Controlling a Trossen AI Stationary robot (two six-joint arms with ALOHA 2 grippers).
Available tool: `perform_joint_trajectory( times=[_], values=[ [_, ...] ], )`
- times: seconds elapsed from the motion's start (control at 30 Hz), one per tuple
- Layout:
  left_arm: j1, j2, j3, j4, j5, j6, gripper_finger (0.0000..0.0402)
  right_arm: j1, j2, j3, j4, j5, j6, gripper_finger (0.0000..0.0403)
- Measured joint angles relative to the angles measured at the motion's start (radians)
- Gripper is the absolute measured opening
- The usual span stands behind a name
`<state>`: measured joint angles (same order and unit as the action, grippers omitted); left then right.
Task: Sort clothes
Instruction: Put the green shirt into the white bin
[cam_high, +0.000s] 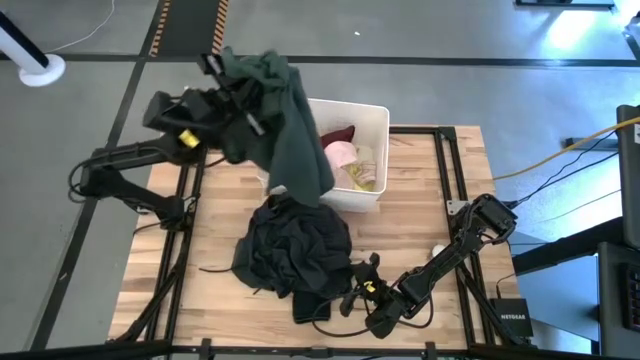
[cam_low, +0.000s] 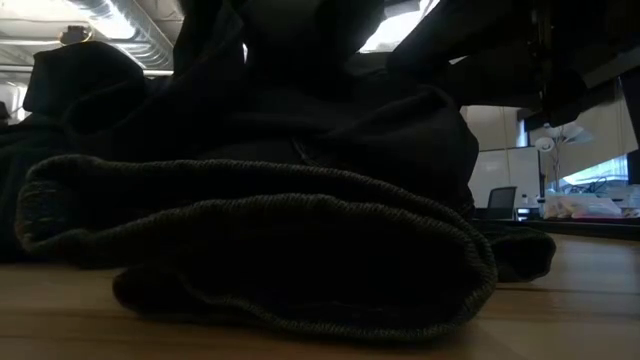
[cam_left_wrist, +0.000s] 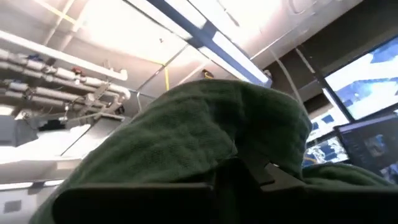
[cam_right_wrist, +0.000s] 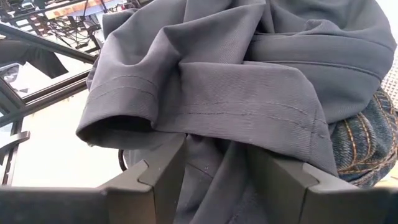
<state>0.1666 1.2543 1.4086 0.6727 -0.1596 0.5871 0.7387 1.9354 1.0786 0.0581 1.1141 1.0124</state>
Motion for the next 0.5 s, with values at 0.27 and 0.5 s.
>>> perform_joint_trajectory(
  times=[0.27, 0.5],
  values=[
    [0.078, 0.104, 0.057, 0.232, 0.023, -0.107, 0.0013, 0.000, 0.000, 0.000, 0.000, 0.000, 0.000, 0.0188],
    [0.140, 0.155, 0.057, 0.135, 0.022, -0.139, 0.0013, 0.000, 0.000, 0.000, -0.004, -0.010, -0.001, 0.0188]
  ],
)
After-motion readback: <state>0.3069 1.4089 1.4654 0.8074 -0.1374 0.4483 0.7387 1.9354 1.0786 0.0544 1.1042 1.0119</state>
